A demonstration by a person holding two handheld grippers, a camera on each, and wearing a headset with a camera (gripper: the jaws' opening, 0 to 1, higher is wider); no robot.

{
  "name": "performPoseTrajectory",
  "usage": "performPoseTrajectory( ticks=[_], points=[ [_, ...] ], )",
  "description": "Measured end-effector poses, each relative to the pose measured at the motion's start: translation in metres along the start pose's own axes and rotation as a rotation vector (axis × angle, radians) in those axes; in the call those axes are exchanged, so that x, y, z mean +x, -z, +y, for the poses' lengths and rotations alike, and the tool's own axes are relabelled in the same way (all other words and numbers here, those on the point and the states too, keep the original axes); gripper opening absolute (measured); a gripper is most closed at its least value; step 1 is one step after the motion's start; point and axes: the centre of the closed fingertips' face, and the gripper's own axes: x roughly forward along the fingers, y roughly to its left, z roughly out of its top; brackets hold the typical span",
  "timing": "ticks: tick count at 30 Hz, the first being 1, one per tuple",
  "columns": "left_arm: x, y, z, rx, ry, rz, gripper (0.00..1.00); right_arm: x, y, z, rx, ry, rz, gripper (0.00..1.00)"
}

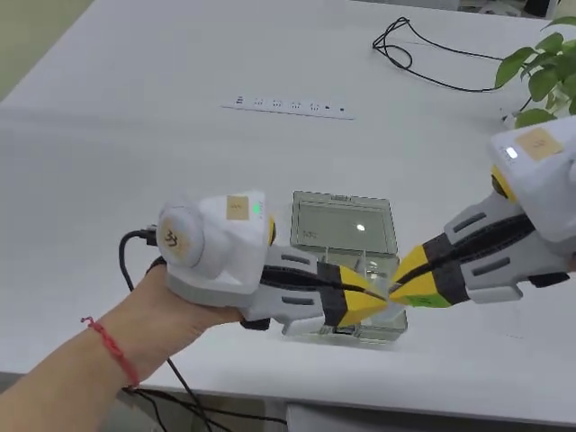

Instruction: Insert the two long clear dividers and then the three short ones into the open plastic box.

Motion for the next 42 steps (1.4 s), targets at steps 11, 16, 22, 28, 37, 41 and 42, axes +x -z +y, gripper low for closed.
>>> performPoseTrajectory(
  ticks=[11,16,22,28,37,41,42],
  points=[
    [-0.002,0.002,-0.002,-0.001,-0.005,-0.001,0.00,0.003,0.000,0.003,-0.019,-0.023,0.001,0.03],
    [-0.003,0.003,-0.002,0.004,-0.007,0.004,0.00,0.004,0.000,0.004,-0.028,-0.026,0.004,0.03],
    [-0.003,0.005,-0.001,0.000,-0.015,0.008,0.00,0.005,0.001,0.003,-0.030,-0.021,0.010,0.03],
    [-0.005,0.008,0.001,-0.003,-0.027,0.017,0.02,0.004,0.004,-0.002,-0.032,-0.011,0.018,0.03],
    [-0.012,0.016,0.007,-0.009,-0.065,0.038,0.08,-0.001,0.005,-0.010,-0.024,0.021,0.023,0.03],
    [-0.018,0.021,0.012,-0.018,-0.097,0.045,0.14,-0.003,0.007,-0.014,-0.018,0.037,0.032,0.03],
    [-0.020,0.022,0.014,-0.023,-0.105,0.047,0.15,-0.004,0.007,-0.015,-0.019,0.041,0.035,0.03]
  ],
)
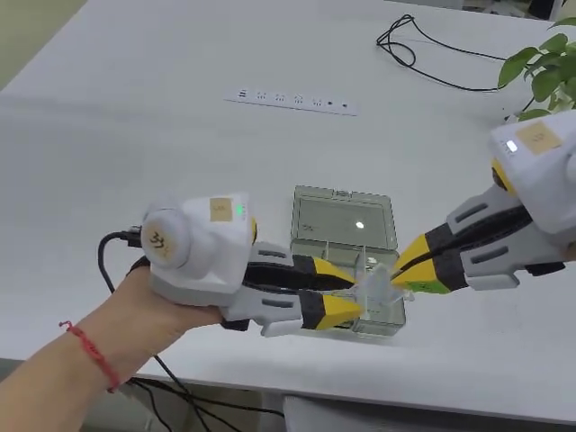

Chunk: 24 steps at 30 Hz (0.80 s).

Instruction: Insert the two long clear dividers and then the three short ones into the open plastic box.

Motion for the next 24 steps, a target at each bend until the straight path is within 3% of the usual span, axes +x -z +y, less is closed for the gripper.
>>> performPoseTrajectory(
  ticks=[9,24],
  points=[
    [-0.013,0.011,0.015,-0.011,-0.070,0.025,0.28,-0.001,0.005,-0.013,0.003,0.032,0.024,0.03],
    [-0.028,0.029,0.038,-0.054,-0.157,0.050,0.61,0.010,0.011,-0.044,-0.022,0.073,0.079,0.03]
  ],
)
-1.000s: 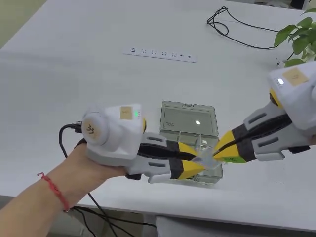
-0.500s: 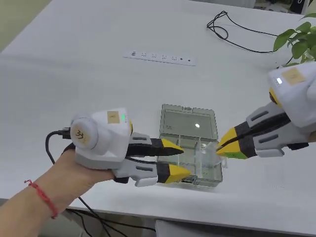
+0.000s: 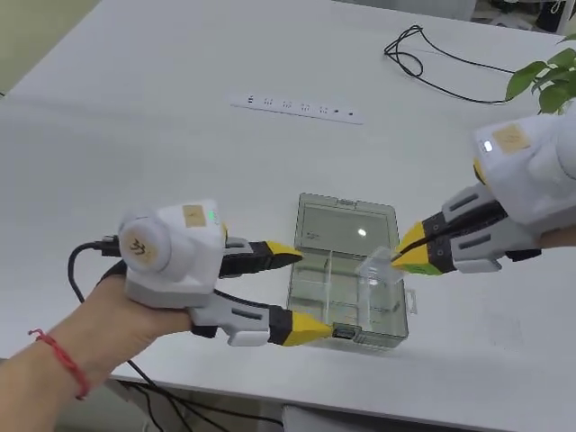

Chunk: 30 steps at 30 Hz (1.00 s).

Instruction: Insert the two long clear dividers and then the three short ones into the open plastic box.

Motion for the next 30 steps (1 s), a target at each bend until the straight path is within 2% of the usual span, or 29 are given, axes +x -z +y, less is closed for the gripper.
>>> performPoseTrajectory(
  ticks=[12,18,24,30],
  points=[
    [-0.005,0.010,0.013,-0.003,-0.039,0.015,0.83,0.025,0.015,-0.022,0.017,0.011,0.027,0.03],
    [-0.005,0.013,0.015,-0.003,-0.045,0.018,0.91,0.040,0.026,-0.024,0.027,-0.004,0.033,0.03],
    [-0.005,0.014,0.017,0.001,-0.052,0.012,0.98,0.052,0.035,-0.028,0.032,-0.002,0.029,0.03],
    [-0.006,0.016,0.018,-0.007,-0.052,0.016,0.99,0.058,0.041,-0.034,0.050,0.008,0.022,0.03]
  ],
)
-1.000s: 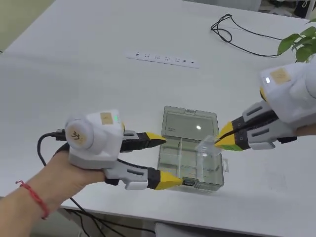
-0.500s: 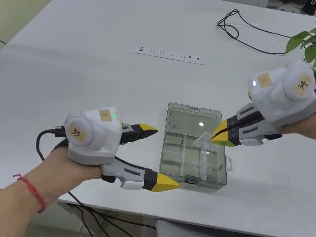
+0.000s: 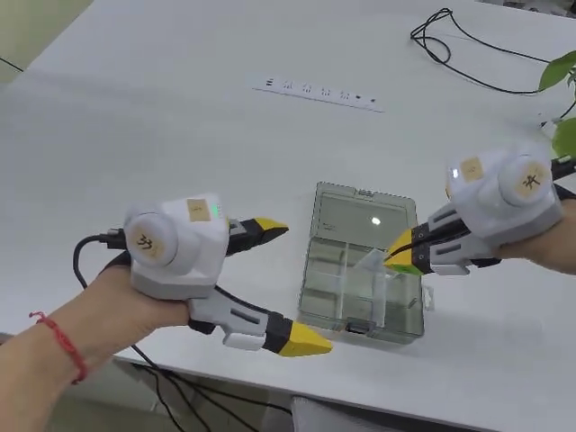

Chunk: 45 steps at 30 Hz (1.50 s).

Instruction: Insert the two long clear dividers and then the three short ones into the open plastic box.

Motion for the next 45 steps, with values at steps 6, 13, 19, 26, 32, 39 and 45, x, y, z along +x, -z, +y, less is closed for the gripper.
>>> performPoseTrajectory(
  ticks=[6,13,19,26,32,39,45],
  points=[
    [0.000,0.001,0.001,-0.004,-0.003,0.000,1.00,0.006,0.007,-0.005,0.011,-0.006,0.004,0.03],
    [0.002,0.001,0.001,-0.009,0.000,-0.003,1.00,0.010,0.014,-0.009,0.012,-0.004,0.007,0.03],
    [0.002,0.001,-0.001,-0.008,0.004,-0.007,0.99,0.013,0.016,-0.011,0.011,-0.001,-0.001,0.03],
    [0.003,0.000,0.000,-0.010,0.003,-0.010,0.99,0.018,0.017,-0.009,-0.014,0.002,0.002,0.02],
    [0.003,0.002,-0.001,-0.012,0.005,-0.007,0.99,0.022,0.016,-0.010,-0.031,0.002,0.000,0.02],
    [0.003,0.001,-0.001,-0.014,0.004,-0.010,0.99,0.025,0.012,-0.003,-0.046,-0.001,0.003,0.02],
    [0.003,0.002,-0.002,-0.015,0.007,-0.006,0.99,0.031,0.012,-0.003,-0.050,-0.007,0.010,0.02]
  ],
)
